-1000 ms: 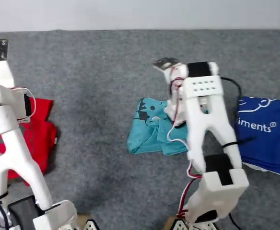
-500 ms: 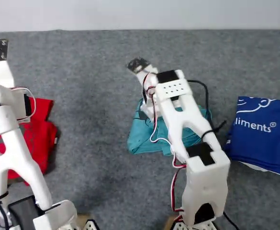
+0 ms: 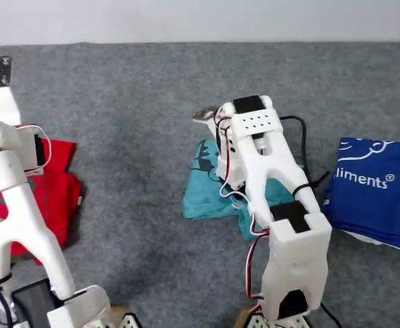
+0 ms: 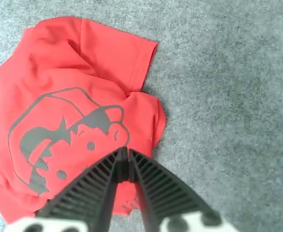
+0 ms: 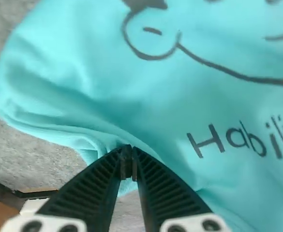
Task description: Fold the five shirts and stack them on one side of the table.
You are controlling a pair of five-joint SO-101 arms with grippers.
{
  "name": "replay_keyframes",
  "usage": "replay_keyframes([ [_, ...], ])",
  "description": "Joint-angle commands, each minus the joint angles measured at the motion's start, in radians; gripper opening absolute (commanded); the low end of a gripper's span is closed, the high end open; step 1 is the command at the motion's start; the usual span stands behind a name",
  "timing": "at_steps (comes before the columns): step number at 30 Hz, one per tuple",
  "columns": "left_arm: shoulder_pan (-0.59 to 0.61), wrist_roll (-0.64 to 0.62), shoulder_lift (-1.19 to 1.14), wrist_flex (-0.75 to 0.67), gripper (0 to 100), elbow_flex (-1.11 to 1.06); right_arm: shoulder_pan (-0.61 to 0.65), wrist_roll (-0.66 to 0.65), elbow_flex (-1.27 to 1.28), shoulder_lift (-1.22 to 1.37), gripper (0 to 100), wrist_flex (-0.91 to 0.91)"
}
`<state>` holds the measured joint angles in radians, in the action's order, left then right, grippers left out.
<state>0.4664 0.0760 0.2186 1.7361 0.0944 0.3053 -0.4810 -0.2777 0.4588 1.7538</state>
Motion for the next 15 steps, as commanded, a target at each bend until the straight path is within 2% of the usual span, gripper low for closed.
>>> replay_keyframes([
  [1,0.005,0.005,0.040,0.000,1,0.004,-0.002,-0.003,-0.069,-0.074,1.2,-0.051],
  [7,0.005,0.005,0.040,0.000,1,0.004,-0.002,0.028,-0.075,-0.035,0.9,-0.371],
  [15,0.005,0.005,0.041,0.002,1,0.004,0.041,0.028,-0.123,0.168,0.9,-0.610],
])
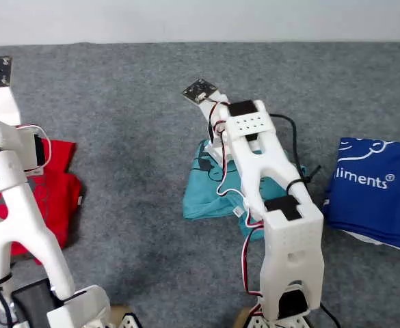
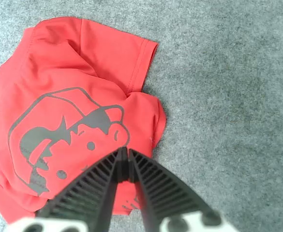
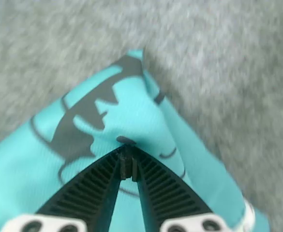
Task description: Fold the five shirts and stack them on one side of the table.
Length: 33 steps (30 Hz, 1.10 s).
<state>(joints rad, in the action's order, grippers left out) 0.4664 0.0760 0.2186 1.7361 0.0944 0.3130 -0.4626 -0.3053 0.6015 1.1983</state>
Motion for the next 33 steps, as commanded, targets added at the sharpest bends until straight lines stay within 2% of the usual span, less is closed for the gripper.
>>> replay_keyframes([
  [1,0.005,0.005,0.041,0.003,1,0.004,0.053,0.009,-0.129,0.050,0.9,-0.053],
  [8,0.043,0.005,0.041,0.008,1,0.004,0.203,0.008,-0.376,0.171,0.9,-0.041],
  [15,0.051,0.006,0.041,0.008,1,0.004,0.257,0.008,-0.537,0.171,0.9,0.197],
  [22,0.049,0.005,0.041,0.008,1,0.004,0.153,0.008,-0.698,0.171,0.9,0.470],
  [29,0.049,0.005,0.041,0.008,1,0.004,-0.025,0.012,-0.706,0.171,0.9,0.576],
  [33,0.048,0.005,0.041,0.008,1,0.004,-0.133,0.014,-0.689,0.183,0.9,0.578],
])
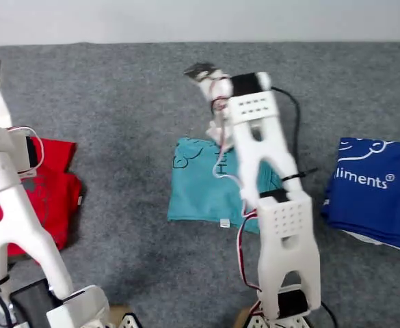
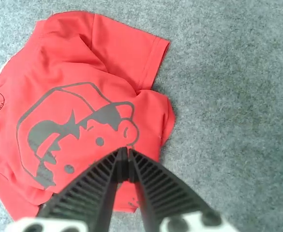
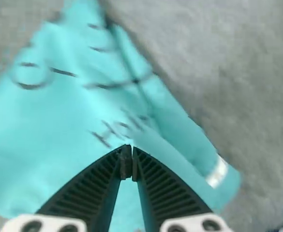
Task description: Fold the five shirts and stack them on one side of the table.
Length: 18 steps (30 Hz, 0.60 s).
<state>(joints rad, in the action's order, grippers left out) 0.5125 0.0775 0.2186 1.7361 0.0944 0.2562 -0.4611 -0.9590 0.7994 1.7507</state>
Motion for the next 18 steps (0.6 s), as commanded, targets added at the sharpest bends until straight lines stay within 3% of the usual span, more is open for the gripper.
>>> replay_keyframes([
  [1,0.002,0.003,0.041,0.008,1,0.004,-0.099,0.009,-0.028,-0.002,1.0,0.013],
  [7,0.002,0.003,0.040,0.006,1,-0.004,-0.214,0.008,-0.071,0.125,1.0,-0.036],
  [15,0.002,0.003,0.043,0.005,1,-0.059,-0.145,0.012,-0.362,0.122,1.0,0.050],
  [18,0.002,0.003,0.063,0.005,1,-0.058,-0.130,0.012,-0.365,0.054,1.2,0.050],
])
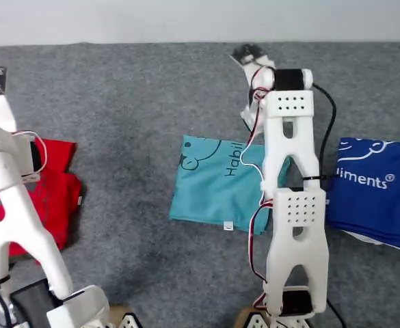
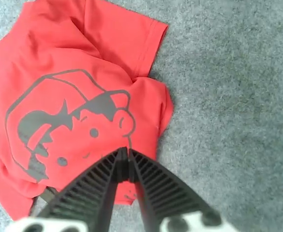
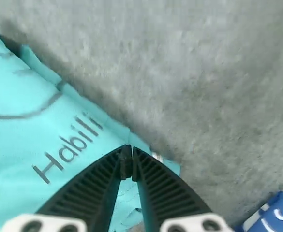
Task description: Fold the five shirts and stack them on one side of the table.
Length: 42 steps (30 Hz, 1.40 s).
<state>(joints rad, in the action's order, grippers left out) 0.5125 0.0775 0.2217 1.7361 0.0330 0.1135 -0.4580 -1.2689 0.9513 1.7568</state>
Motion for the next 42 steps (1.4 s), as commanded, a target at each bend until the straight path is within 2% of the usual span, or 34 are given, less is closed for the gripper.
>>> replay_keyframes([
  [1,0.002,0.003,0.075,0.005,1,0.004,0.013,0.011,-0.029,-0.127,1.2,0.044],
  [7,-0.038,0.003,0.166,0.008,1,-0.012,0.002,0.115,0.318,-0.346,1.9,0.044],
  [14,-0.098,0.003,0.249,0.003,1,-0.145,-0.039,0.206,0.611,-0.530,9.3,0.041],
  [19,-0.094,0.003,0.275,0.000,1,-0.209,-0.051,0.296,0.641,-0.513,9.4,0.039],
  [25,-0.095,0.003,0.270,0.002,1,-0.211,-0.044,0.310,0.641,-0.433,9.7,0.036],
  [30,-0.097,0.003,0.267,0.002,1,-0.211,-0.042,0.311,0.638,-0.364,18.9,0.036],
  [42,-0.097,0.009,0.265,0.002,1,-0.213,-0.019,0.347,0.638,-0.260,19.0,-0.157],
])
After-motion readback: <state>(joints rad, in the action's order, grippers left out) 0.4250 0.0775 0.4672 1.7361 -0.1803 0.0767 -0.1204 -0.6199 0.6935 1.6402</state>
